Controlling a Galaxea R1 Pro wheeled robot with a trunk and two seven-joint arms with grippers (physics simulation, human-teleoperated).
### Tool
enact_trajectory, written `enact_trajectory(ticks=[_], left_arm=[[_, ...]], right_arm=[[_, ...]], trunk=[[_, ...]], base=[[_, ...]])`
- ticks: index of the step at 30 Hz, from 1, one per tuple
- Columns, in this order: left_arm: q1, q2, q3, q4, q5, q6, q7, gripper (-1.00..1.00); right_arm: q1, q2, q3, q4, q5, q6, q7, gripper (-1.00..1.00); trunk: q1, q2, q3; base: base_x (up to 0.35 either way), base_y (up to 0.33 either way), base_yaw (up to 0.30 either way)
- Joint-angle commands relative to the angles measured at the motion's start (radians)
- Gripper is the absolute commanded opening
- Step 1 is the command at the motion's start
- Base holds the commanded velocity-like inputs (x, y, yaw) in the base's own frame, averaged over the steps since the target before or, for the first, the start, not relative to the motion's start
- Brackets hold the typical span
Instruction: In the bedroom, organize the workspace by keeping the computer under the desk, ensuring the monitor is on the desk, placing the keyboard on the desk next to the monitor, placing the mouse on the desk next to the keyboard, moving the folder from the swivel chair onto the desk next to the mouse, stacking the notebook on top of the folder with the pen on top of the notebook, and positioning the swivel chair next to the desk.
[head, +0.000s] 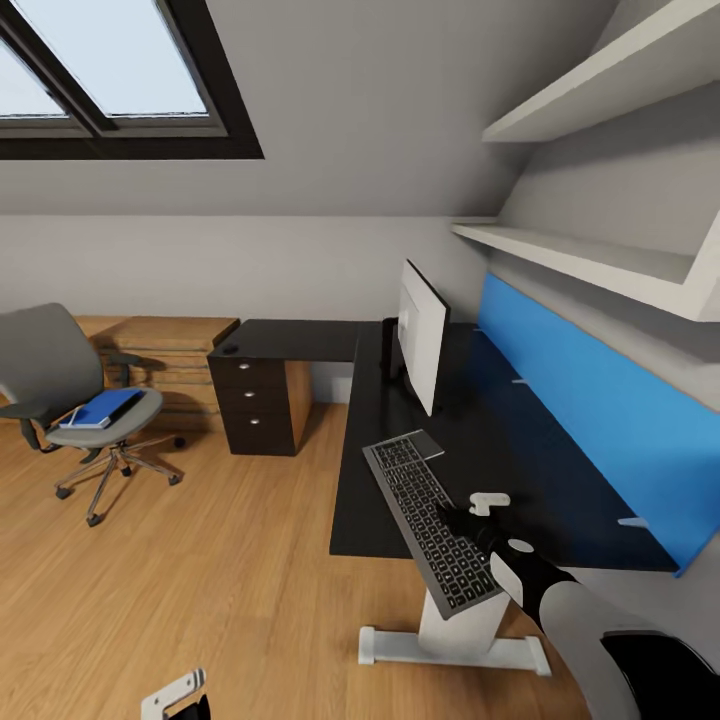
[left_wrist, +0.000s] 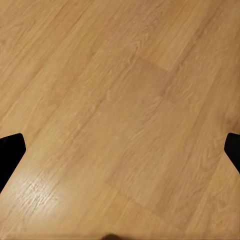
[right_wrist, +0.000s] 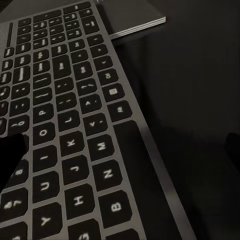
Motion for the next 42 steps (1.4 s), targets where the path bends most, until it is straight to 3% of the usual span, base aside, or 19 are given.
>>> enact_trajectory(ticks=[1,11,20,28,34,42], left_arm=[[0.000,0.000,-0.002,-0.001,0.004,0.005,0.004,1.00],[0.000,-0.001,-0.010,0.001,0.004,0.004,0.004,1.00],[-0.001,0.001,-0.053,0.002,0.003,-0.007,0.006,1.00],[-0.001,0.001,-0.060,-0.001,0.003,-0.010,0.008,1.00],[0.000,0.001,-0.058,-0.025,0.005,-0.010,0.013,1.00],[0.000,-0.001,-0.055,-0.088,0.008,-0.010,0.015,1.00]], right_arm=[[-0.001,0.000,0.003,0.002,-0.010,-0.003,0.005,1.00],[-0.001,-0.002,0.003,0.001,-0.012,-0.004,0.010,1.00],[-0.001,-0.003,-0.003,0.000,-0.017,0.009,0.004,1.00],[-0.001,-0.010,-0.012,-0.002,-0.025,0.102,0.004,1.00],[-0.001,-0.014,-0.024,-0.002,-0.056,0.117,0.005,1.00],[-0.001,-0.030,-0.030,-0.005,-0.114,0.156,0.012,1.00]], trunk=[[0.000,-0.001,-0.001],[0.000,-0.001,-0.001],[0.000,-0.001,-0.001],[0.000,-0.001,-0.001],[0.000,-0.001,-0.001],[0.031,-0.057,-0.026]], base=[[0.000,0.000,0.000],[0.000,0.000,0.000],[-0.077,-0.080,0.000],[-0.050,-0.064,0.000],[-0.005,-0.007,0.000],[-0.001,-0.001,0.000]])
